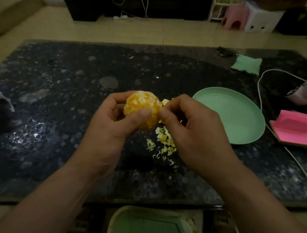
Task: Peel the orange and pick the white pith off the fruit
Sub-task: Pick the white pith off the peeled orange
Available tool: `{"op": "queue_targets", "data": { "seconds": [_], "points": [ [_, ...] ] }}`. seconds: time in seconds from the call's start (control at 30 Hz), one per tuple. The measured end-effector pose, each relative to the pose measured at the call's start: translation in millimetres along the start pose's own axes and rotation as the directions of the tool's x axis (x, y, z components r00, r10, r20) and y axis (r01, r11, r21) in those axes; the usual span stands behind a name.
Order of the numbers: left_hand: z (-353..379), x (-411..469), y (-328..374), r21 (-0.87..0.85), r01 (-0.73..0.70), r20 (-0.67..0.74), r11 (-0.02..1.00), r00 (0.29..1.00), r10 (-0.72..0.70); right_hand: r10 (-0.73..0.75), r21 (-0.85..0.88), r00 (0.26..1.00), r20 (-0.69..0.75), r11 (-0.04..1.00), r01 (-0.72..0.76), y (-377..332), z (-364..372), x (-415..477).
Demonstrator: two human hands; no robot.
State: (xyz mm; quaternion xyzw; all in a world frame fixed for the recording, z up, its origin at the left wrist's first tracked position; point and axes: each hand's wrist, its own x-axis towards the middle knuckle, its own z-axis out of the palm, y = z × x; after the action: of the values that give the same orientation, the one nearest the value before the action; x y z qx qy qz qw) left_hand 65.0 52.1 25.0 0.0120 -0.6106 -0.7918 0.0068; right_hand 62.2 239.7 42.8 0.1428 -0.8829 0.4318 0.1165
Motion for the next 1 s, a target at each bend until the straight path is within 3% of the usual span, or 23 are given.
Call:
{"op": "queue_targets", "data": {
  "seconds": [0.2,0.4,1.0],
  "points": [
    [0.8,1.2,0.5,-0.018,0.027,0.026,0.999,0.999,-0.027,-0.082,-0.017,0.996,-0.031,0.997,0.082,-0.1,0.1,0.2],
    [4.2,-0.7,-3.3,-0.091,0.067,0.047,0.994,0.997,-0.063,-0.130,-0.049,0.977,-0.171,0.991,0.124,-1.1,3.1,-1.9],
    [-4.3,0.5,2.6,-0.290,0.201,0.182,0.935,0.971,-0.153,0.052,0.239,0.980,-0.193,0.971,-0.004,3.1,1.2,-0.6]
  ]
}}
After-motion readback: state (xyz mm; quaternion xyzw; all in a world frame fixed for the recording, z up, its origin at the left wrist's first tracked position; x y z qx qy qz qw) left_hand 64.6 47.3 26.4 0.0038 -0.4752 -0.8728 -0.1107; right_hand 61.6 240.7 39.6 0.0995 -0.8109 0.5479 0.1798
